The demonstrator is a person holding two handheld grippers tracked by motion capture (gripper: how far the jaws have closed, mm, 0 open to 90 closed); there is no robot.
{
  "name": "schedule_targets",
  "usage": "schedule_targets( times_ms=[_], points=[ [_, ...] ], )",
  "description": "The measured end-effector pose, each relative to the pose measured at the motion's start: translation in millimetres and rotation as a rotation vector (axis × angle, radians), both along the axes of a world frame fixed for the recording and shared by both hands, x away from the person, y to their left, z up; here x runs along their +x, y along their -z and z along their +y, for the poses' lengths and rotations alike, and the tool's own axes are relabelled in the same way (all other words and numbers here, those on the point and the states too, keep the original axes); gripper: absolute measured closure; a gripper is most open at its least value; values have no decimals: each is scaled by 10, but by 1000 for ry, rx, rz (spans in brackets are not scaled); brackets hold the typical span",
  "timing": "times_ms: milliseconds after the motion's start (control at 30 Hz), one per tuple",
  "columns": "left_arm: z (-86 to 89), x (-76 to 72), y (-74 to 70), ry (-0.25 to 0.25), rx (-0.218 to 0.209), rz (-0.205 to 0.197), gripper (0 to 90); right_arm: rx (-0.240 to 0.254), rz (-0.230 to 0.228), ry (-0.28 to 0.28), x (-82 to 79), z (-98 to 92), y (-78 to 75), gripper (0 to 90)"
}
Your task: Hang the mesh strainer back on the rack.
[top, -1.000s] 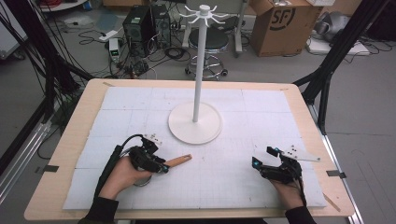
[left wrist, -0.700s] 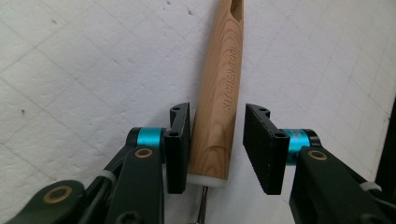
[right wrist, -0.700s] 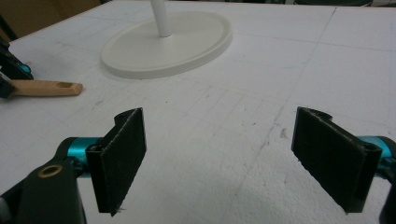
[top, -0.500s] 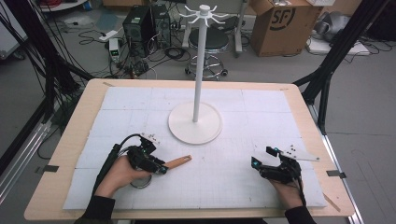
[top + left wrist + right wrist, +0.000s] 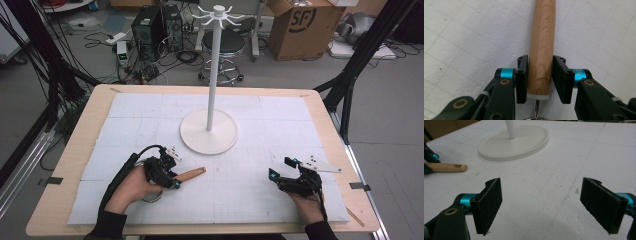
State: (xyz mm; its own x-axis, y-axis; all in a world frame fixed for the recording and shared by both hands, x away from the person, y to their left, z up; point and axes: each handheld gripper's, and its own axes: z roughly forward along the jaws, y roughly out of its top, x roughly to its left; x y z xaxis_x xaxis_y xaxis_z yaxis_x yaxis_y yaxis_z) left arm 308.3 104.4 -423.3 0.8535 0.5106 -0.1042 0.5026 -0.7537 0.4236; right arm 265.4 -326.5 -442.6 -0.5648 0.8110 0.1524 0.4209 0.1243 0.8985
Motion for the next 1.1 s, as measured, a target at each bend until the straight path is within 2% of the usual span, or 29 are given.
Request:
schedule_targets(
  times_ms=[100,300,367,533,733,767,967,1100],
  points=[
    [-67,-17,-13,-1,45,-14,677,0,0,0,-2,1,0,171],
    [-95,-5,-20,-4,65,-8,686,1,-2,1,-4,0,-2,171],
    [-120,-6,-29,-2,87,-5,686,1,-1,-1,-1,1,1,171],
    [-254,-18,-59,0,185,-16,686,-3,2,-2,1,7,5,171],
    [-351,-48,-71,-26,252,-34,686,-6,4,-2,2,15,8,171],
    [-365,-42,-73,-29,261,-27,686,-6,3,-3,5,16,9,171],
    [-365,26,-77,-18,261,22,690,-4,7,2,6,18,12,171],
    [-392,23,-81,-10,281,17,694,-8,6,-1,6,19,14,172]
  ],
)
